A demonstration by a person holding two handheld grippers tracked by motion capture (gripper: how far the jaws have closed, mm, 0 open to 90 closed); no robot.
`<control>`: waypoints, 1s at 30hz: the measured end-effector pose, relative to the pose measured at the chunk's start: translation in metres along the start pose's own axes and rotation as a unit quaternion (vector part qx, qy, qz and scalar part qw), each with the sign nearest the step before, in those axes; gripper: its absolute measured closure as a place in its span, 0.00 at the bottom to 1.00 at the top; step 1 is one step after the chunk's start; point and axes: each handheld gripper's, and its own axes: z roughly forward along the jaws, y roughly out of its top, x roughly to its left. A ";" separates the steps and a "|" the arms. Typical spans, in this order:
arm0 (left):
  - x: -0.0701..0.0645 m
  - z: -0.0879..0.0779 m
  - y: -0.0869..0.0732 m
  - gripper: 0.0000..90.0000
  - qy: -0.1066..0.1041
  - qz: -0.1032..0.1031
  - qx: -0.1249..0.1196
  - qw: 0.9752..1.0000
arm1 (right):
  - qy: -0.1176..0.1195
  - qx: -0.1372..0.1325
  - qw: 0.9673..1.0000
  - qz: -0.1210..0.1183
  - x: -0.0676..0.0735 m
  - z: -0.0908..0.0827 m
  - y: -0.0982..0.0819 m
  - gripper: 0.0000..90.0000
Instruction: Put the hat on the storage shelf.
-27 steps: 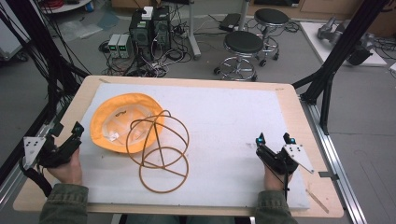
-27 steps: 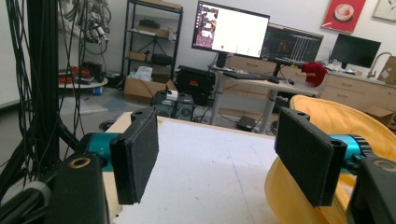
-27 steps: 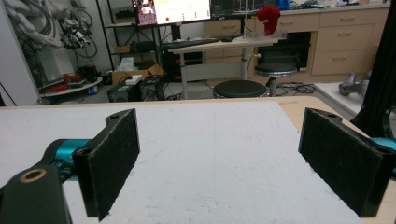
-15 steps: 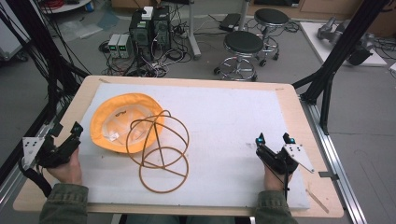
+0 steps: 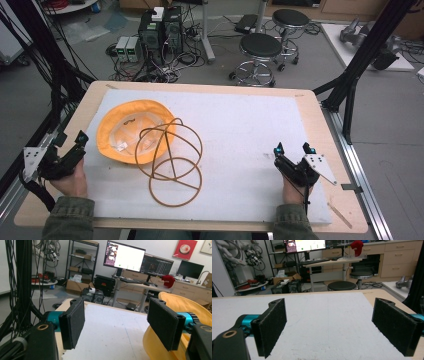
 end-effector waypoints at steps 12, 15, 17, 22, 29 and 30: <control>-0.003 0.006 0.022 0.33 -0.045 -0.020 0.021 0.999 | 0.004 0.004 1.000 0.007 -0.001 0.002 0.000 0.13; -0.007 0.011 0.026 0.34 -0.058 -0.008 0.033 0.998 | 0.007 0.005 1.000 0.004 0.000 0.003 -0.001 0.13; -0.009 0.015 0.028 0.34 -0.069 -0.009 0.038 0.997 | 0.007 0.006 1.000 0.005 0.000 0.003 -0.001 0.13; -0.013 0.028 0.032 0.34 -0.094 -0.004 0.067 0.993 | 0.005 0.008 1.000 0.008 -0.001 0.003 -0.001 0.13; -0.018 0.039 0.039 0.33 -0.110 -0.019 0.082 0.990 | 0.005 0.008 1.000 0.007 -0.001 0.003 -0.001 0.13; -0.018 0.039 0.039 0.33 -0.110 -0.019 0.082 0.990 | 0.006 0.009 1.000 0.010 0.000 0.003 -0.001 0.13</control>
